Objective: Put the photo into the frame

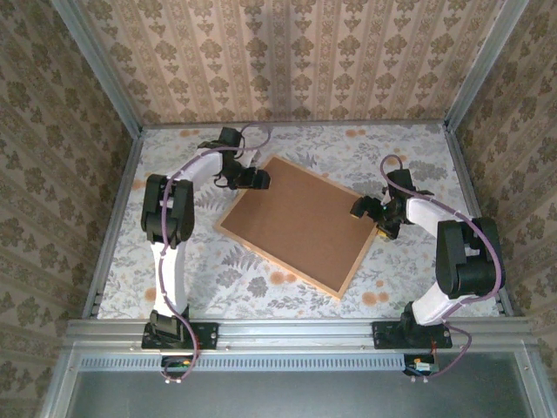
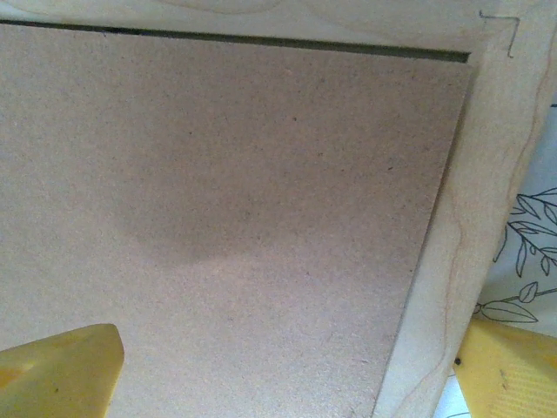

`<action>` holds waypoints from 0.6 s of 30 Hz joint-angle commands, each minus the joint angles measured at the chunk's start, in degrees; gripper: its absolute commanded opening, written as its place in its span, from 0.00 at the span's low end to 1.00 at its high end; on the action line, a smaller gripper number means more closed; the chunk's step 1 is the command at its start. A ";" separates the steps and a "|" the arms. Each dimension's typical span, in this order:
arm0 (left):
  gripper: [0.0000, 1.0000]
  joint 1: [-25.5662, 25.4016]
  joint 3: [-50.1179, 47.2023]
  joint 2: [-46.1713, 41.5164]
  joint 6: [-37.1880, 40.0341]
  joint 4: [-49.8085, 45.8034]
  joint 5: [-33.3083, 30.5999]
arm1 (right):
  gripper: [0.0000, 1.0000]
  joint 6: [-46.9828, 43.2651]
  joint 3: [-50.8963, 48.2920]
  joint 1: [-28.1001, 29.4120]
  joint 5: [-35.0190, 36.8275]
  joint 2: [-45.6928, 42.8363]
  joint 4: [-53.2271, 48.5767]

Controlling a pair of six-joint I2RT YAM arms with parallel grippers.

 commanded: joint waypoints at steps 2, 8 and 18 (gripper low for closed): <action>0.77 -1.17 -1.07 -2.61 -1.87 -1.26 6.43 | 0.97 1.57 -0.46 0.87 -5.95 0.54 3.72; 0.77 -1.16 0.27 -3.65 -0.73 -4.30 2.96 | 0.97 -1.01 1.07 1.00 -3.02 0.99 1.12; 0.86 -1.06 -0.28 -6.67 0.46 -2.22 -3.70 | 0.97 -7.36 4.20 1.05 4.21 0.87 -4.81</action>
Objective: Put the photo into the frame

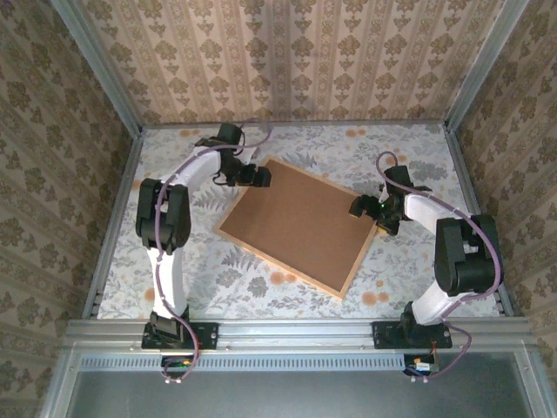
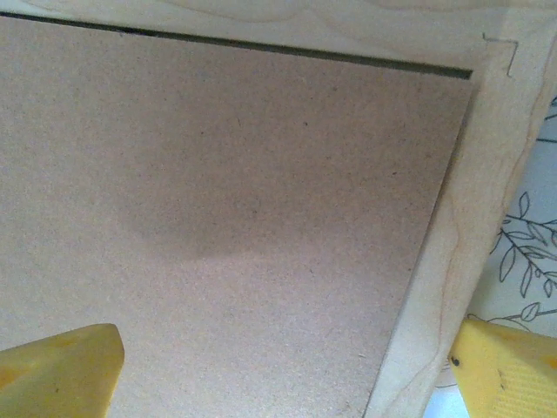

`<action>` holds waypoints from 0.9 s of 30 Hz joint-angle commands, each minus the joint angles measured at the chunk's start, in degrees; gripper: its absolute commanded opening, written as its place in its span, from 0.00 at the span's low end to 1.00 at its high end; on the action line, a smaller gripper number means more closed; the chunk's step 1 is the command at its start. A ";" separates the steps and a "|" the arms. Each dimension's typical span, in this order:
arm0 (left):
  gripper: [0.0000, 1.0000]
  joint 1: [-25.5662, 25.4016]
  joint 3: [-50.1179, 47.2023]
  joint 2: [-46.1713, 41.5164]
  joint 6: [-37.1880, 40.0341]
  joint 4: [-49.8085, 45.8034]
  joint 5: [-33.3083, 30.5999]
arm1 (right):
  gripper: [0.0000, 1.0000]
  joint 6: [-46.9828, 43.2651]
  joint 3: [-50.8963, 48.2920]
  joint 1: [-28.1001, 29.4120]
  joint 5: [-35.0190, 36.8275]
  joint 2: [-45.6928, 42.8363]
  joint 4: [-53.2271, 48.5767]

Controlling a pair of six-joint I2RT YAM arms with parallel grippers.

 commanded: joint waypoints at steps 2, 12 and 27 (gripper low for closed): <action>0.86 -0.15 0.17 -1.21 0.47 -0.22 -2.00 | 0.97 -2.99 1.49 0.35 3.02 -0.87 -2.87; 0.86 3.40 -13.30 -9.58 -7.85 9.77 -7.55 | 0.97 -3.67 2.84 0.35 8.47 -3.71 -4.91; 0.85 5.27 -13.89 -7.05 -9.25 10.07 -6.38 | 0.85 -2.88 -1.94 0.44 4.82 -3.96 -6.61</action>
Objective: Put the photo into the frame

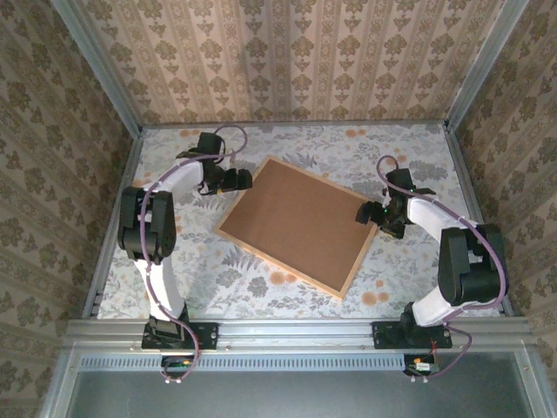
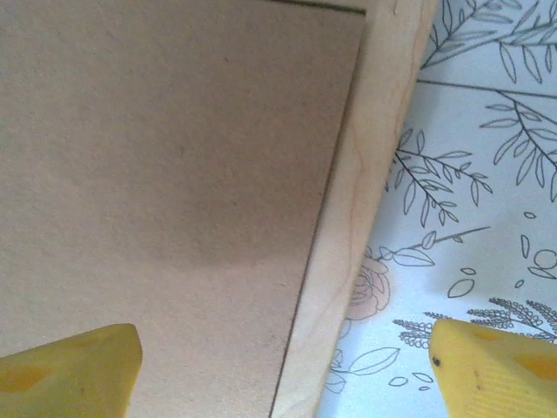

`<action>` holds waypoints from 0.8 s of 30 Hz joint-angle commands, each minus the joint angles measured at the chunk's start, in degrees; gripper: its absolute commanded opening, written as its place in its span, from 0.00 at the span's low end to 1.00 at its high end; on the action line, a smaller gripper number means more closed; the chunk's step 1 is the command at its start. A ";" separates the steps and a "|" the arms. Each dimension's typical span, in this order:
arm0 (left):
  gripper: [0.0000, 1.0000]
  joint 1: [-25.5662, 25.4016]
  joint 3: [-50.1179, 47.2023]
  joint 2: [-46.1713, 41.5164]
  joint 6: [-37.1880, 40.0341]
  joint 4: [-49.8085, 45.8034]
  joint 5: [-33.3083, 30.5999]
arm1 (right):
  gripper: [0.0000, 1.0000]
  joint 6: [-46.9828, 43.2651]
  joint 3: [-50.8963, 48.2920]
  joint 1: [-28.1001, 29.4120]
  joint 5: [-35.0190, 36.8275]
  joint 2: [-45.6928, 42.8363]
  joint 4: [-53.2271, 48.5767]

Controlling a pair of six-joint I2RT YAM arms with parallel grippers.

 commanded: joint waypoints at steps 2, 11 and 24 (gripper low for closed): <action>0.85 -0.62 1.05 0.64 -0.56 0.49 -0.80 | 0.84 0.37 0.54 -0.02 -0.51 1.27 -0.35; 0.84 -0.86 -5.76 -6.22 -2.59 2.22 -10.58 | 0.81 -1.06 7.45 -4.81 5.05 4.48 2.20; 0.85 -8.04 -36.38 -32.41 -24.89 1.33 -14.57 | 0.95 -10.17 28.02 -0.53 -1.43 22.06 2.95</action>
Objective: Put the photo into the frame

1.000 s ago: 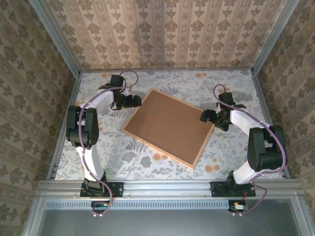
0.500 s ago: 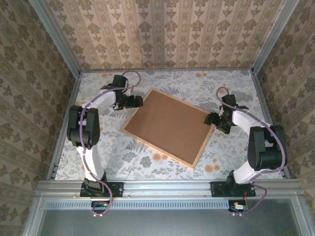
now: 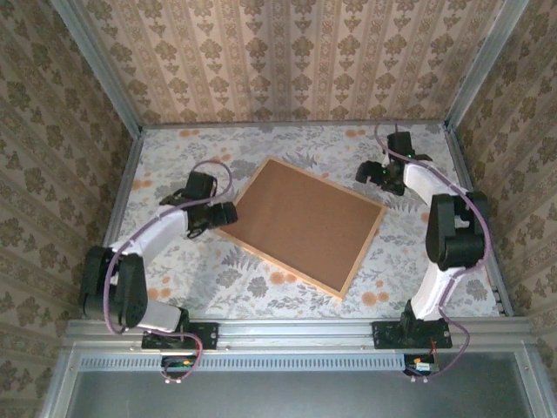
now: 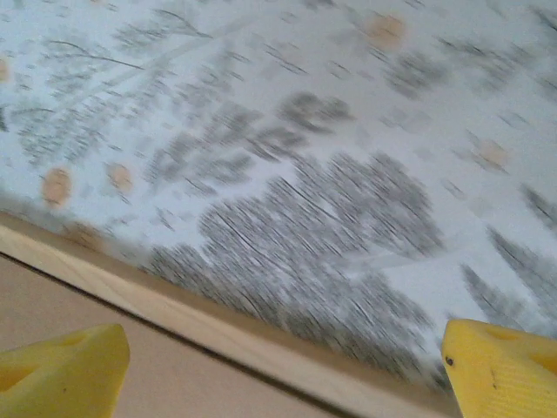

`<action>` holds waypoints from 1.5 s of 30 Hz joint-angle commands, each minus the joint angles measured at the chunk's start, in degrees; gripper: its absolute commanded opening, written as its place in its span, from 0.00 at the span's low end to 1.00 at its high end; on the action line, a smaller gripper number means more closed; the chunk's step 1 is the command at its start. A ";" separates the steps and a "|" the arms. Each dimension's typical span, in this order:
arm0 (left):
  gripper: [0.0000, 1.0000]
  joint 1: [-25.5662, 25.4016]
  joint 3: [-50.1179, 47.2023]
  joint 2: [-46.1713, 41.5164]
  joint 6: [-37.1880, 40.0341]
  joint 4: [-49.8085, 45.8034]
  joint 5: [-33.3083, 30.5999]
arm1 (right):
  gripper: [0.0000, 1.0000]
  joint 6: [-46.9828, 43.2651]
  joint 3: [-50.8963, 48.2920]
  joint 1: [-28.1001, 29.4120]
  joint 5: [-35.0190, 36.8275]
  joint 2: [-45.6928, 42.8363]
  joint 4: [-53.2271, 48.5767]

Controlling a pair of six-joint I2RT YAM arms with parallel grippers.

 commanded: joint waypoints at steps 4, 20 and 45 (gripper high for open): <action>0.85 -5.65 -5.44 -1.53 -13.37 0.20 4.26 | 0.96 -6.06 5.69 1.40 -10.30 7.70 -3.14; 0.85 -5.19 -6.86 10.10 -19.39 19.79 13.86 | 0.90 -4.02 -2.13 2.39 -21.56 3.68 -9.78; 0.84 9.64 30.98 36.36 0.63 11.39 16.02 | 0.67 -4.28 -14.82 7.74 -15.53 -6.57 -1.20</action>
